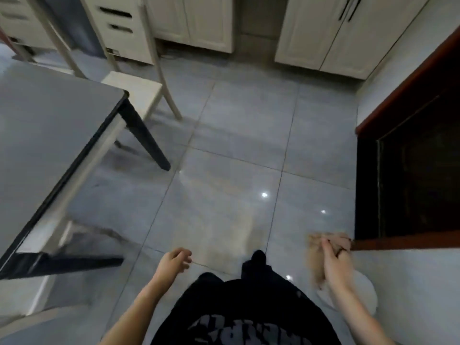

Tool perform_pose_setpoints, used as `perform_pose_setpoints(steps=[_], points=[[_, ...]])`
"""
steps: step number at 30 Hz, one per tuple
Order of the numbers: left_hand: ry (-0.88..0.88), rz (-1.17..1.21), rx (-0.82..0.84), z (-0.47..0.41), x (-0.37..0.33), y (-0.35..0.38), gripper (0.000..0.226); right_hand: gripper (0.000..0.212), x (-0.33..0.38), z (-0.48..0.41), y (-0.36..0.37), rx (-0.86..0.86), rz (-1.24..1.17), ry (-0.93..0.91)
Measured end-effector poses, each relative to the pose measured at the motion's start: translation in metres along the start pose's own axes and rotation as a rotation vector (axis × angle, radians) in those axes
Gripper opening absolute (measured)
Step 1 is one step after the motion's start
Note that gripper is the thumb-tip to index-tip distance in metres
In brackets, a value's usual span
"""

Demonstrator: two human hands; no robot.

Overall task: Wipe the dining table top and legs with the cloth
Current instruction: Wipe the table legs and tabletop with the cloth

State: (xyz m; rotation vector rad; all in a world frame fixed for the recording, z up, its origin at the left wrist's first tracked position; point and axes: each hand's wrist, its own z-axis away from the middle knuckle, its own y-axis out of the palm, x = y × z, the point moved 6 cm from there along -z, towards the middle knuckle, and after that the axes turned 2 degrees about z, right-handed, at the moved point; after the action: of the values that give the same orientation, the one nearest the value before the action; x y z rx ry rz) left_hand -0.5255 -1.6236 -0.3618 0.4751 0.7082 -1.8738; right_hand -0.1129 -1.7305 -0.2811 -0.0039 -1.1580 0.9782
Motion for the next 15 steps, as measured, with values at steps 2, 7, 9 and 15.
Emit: perform_pose_setpoints(steps=[2,7,9,15], points=[[-0.049,0.034,-0.039,0.0,-0.002,0.015,0.02,0.032,0.027,-0.031,0.0,0.076,-0.023,-0.012],[-0.133,0.107,-0.135,-0.007,-0.024,0.025,0.023,0.032,0.074,-0.1,0.026,0.14,-0.011,-0.087],[-0.156,0.129,-0.172,-0.018,-0.041,0.029,0.022,0.027,0.089,-0.13,0.04,0.179,-0.001,-0.094],[-0.189,0.21,-0.201,-0.1,-0.118,0.05,0.021,0.026,0.145,-0.226,0.085,0.225,0.027,-0.095]])
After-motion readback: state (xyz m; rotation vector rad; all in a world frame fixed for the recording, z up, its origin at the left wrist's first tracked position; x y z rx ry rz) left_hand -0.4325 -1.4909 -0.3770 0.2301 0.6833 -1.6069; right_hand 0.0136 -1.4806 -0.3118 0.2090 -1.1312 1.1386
